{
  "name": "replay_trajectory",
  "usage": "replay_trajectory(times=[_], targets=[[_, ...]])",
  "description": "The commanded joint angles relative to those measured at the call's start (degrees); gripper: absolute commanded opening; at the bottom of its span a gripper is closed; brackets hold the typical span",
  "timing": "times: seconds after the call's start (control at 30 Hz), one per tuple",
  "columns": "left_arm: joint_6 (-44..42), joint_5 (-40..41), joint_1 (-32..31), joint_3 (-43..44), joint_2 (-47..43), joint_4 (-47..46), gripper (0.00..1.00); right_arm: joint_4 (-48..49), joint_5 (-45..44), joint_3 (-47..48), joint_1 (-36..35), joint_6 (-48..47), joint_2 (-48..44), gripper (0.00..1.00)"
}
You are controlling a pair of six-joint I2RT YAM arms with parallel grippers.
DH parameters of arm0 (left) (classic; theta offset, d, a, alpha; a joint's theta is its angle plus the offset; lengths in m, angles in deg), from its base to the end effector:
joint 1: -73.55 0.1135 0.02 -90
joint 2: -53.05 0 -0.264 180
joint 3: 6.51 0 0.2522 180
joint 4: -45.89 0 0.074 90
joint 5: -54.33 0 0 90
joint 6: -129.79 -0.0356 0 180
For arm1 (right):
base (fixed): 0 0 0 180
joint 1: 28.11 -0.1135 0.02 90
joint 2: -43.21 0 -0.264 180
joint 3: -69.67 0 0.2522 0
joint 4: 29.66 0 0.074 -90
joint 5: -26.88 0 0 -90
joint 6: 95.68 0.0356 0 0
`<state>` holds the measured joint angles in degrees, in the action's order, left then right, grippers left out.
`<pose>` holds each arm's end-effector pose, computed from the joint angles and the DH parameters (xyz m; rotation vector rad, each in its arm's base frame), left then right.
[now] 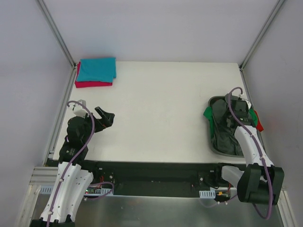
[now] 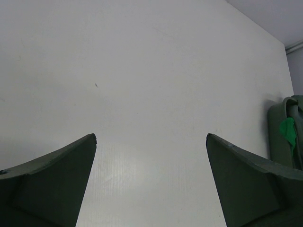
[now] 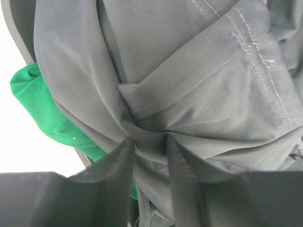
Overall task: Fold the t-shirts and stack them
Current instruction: Grab crumpled tshirt from bin with the right arm
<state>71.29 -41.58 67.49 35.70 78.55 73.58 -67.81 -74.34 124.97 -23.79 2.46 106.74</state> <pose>0.1296 -0.0174 0.2788 -0.3206 1.7673 -0.5641 0.2259 -0.0240 0.2349 0.3495 2.3436 -0.2009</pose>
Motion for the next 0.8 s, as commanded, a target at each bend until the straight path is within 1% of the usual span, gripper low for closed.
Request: replay_trajectory(times=[0.0,0.03,0.2,0.37,0.4,0.47,0.6,0.67,0.77], targets=[[-1.54,-0.68,-0.26,0.12,-0.09,-2.33,0.99,3.55,-0.82,-2.16,1.13,-0.32,-6.21,0.15],[-1.54,-0.94,-0.26,0.12,-0.01,-2.25,0.99,3.55,-1.17,-2.25,1.31,-0.49,-7.61,0.01],[-1.8,-1.47,-0.26,0.12,-0.27,-2.25,0.99,2.68,1.28,-1.73,2.01,-2.16,-14.47,0.01],[-1.45,-1.47,-0.26,0.12,-0.27,-2.25,0.99,2.15,10.6,3.18,2.1,-0.77,-20.45,0.01],[-1.45,-1.56,-0.26,0.12,-0.18,-2.33,0.99,1.97,14.61,5.46,2.1,-0.15,-21.16,0.01],[-1.45,-1.56,-0.26,0.12,-0.1,-2.33,0.99,0.66,18.94,11.16,2.01,0.73,-21.78,0.01],[-1.36,-2.08,-0.35,0.38,0.52,-2.33,0.99,-2.59,28.59,25.22,0.87,2.14,-19.33,0.01],[-1.36,-2.0,-0.26,0.47,0.87,-2.33,0.99,-2.95,31.25,31.73,-1.4,3.02,-17.13,0.01],[-1.36,-2.17,-0.26,0.64,1.31,-2.33,0.99,-0.59,33.45,40.52,-7.55,4.07,-13.09,0.01]])
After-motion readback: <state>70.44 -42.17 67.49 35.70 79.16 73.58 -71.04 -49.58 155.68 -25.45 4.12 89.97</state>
